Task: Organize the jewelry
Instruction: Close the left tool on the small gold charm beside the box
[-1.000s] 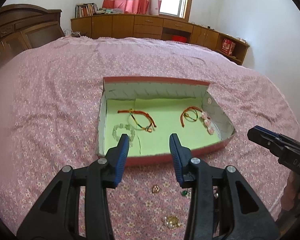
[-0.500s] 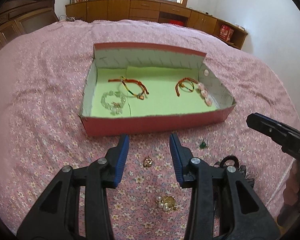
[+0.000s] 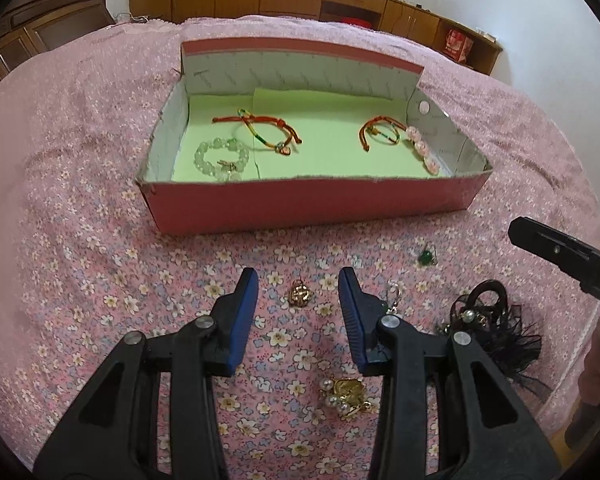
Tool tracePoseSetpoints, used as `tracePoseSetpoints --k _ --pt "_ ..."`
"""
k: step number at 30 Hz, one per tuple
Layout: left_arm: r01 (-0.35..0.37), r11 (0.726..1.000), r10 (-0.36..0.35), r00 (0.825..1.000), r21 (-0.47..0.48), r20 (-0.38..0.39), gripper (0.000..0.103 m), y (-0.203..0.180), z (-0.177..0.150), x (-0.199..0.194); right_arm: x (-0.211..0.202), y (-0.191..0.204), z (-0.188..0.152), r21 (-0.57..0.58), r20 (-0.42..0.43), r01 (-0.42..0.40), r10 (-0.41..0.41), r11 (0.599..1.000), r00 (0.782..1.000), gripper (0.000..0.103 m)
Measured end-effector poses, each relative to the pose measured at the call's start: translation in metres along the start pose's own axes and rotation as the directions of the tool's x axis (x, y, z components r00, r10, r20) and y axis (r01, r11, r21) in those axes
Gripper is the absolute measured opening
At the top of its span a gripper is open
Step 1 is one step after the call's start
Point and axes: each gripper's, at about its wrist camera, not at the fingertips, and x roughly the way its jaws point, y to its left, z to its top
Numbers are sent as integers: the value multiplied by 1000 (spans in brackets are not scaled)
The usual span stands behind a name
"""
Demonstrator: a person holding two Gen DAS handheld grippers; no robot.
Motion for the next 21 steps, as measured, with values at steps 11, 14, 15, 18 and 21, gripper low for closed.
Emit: tracePoseSetpoints --k 11,14,15,18,21 --pt "-4 1000 4 999 3 -42 19 -1 -8 18 7 -4 -3 19 -21 -3 3 1000 1000 37" --pt "-6 1000 6 999 4 -43 14 -1 -9 21 9 -4 -4 22 -26 -4 4 1000 1000 37" --pt "-7 1000 7 999 2 -43 12 -1 -10 22 9 -4 -4 22 -28 -5 6 1000 1000 37" --pt "-2 1000 2 999 -9 -42 5 2 -9 23 10 -3 -5 20 -31 -5 6 1000 1000 37" --pt "6 1000 -6 999 -16 -36 5 5 -9 20 10 -1 -5 16 -31 -6 6 1000 999 37"
